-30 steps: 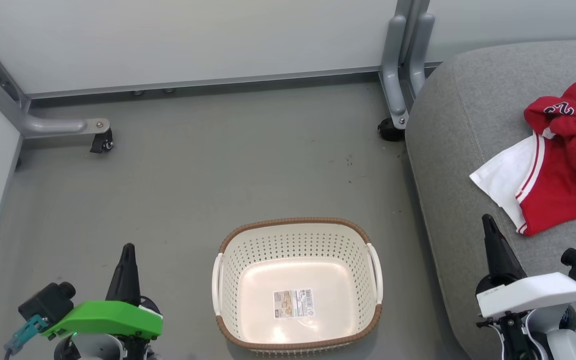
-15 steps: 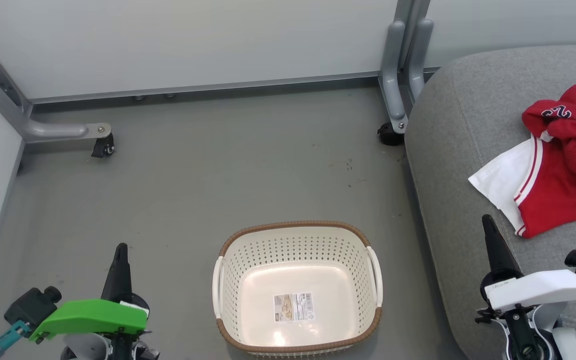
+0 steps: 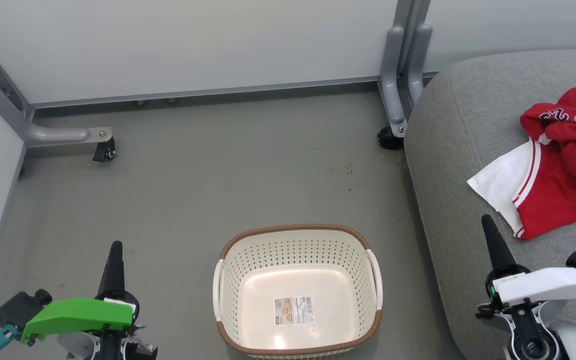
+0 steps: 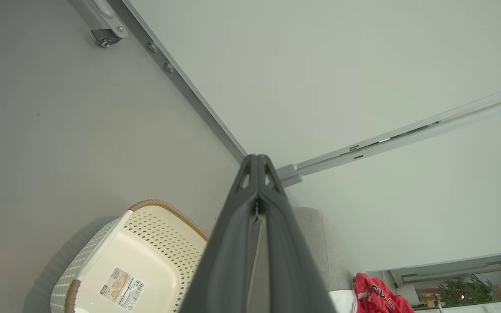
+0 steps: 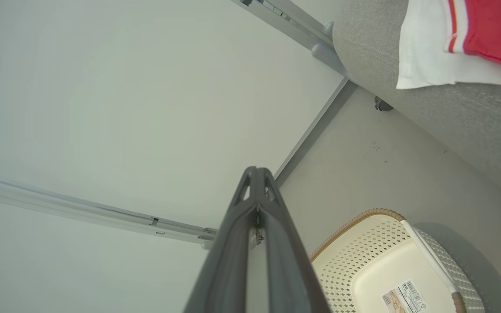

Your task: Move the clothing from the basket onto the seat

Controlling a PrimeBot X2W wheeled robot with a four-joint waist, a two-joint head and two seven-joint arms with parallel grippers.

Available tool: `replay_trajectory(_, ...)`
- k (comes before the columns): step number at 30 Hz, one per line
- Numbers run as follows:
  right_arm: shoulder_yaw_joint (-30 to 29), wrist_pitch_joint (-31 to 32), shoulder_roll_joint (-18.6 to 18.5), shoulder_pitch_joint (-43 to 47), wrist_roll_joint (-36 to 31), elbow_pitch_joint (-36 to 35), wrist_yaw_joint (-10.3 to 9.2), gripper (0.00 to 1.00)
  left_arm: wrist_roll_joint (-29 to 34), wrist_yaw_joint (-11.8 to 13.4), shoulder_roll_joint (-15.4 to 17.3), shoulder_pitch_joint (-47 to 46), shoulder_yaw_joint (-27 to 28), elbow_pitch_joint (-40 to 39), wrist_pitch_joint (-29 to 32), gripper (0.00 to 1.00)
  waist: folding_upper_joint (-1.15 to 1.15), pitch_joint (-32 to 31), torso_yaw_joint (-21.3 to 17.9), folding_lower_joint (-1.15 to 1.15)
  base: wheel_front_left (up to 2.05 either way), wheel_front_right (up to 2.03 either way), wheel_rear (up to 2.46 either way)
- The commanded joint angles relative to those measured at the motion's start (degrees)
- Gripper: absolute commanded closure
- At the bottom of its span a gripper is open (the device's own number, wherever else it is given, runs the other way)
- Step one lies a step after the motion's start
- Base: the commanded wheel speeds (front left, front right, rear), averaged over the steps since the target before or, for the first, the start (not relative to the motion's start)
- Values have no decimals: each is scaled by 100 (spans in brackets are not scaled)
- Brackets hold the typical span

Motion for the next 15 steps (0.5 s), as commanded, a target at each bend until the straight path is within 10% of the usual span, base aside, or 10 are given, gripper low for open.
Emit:
replay_trajectory(1,-24,33,-46,-93,176,-3,3,100,-173,-28,15,-139,47,-54,37,100,0,-8,0,0,0,0,0)
replay_trajectory(15,-74,166,-45,-180,958,159,3,100,-914,-73,6,-161,172,-80,235,100,0,-78,-1,0,0,0,0)
